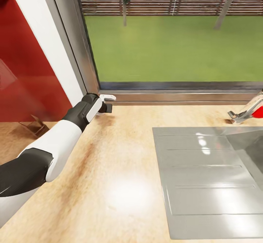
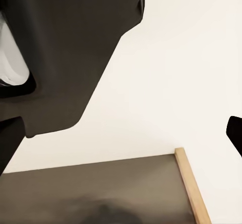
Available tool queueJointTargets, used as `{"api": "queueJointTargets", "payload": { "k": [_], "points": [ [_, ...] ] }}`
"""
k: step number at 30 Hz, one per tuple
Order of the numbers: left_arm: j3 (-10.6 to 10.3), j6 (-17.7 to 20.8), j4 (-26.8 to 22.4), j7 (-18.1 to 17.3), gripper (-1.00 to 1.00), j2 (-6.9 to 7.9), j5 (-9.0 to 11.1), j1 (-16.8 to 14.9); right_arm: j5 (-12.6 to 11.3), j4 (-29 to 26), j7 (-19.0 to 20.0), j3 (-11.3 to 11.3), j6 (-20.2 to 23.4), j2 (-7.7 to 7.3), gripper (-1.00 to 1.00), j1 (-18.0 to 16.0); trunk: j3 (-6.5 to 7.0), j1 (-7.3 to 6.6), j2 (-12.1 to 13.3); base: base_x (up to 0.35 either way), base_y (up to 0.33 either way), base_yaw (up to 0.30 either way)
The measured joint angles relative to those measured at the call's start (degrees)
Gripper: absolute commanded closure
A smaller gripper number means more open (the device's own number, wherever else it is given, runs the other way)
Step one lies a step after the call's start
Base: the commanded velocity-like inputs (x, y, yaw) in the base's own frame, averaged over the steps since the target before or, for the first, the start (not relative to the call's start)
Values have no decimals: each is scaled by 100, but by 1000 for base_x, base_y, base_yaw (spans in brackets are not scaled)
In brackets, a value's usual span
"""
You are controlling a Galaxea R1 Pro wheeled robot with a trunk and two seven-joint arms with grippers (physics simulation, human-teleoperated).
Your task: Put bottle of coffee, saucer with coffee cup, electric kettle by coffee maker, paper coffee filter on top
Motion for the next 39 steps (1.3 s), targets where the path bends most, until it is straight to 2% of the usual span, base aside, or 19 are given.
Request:
{"api": "queueJointTargets", "payload": {
  "k": [7,13,15,20,23,31,39],
  "points": [
    [-15,78,-35,-69,100,-22,7,0,0,0,2,-2,0,0,-100,0,62,0,0,0,0,0],
    [-43,216,-337,-648,100,-4,4,0,0,0,4,-1,0,-6,-100,0,116,0,0,0,0,0],
    [-112,270,-424,-774,100,3,-3,0,0,-1,6,-1,0,-3,-100,0,133,0,0,0,0,0],
    [-581,383,-721,-926,100,21,35,0,-3,-8,16,-2,0,0,-100,0,178,0,0,0,0,0],
    [-699,543,-914,-1054,100,22,53,0,-6,-9,22,-5,0,0,-100,0,205,0,0,0,0,0],
    [-767,729,-1265,-1597,100,35,100,10,-13,-9,30,-8,0,0,-100,0,276,0,0,0,0,0],
    [-784,744,-1312,-1853,100,91,99,22,-22,-27,34,-8,0,8,-100,0,347,0,0,0,0,0]
  ]
}}
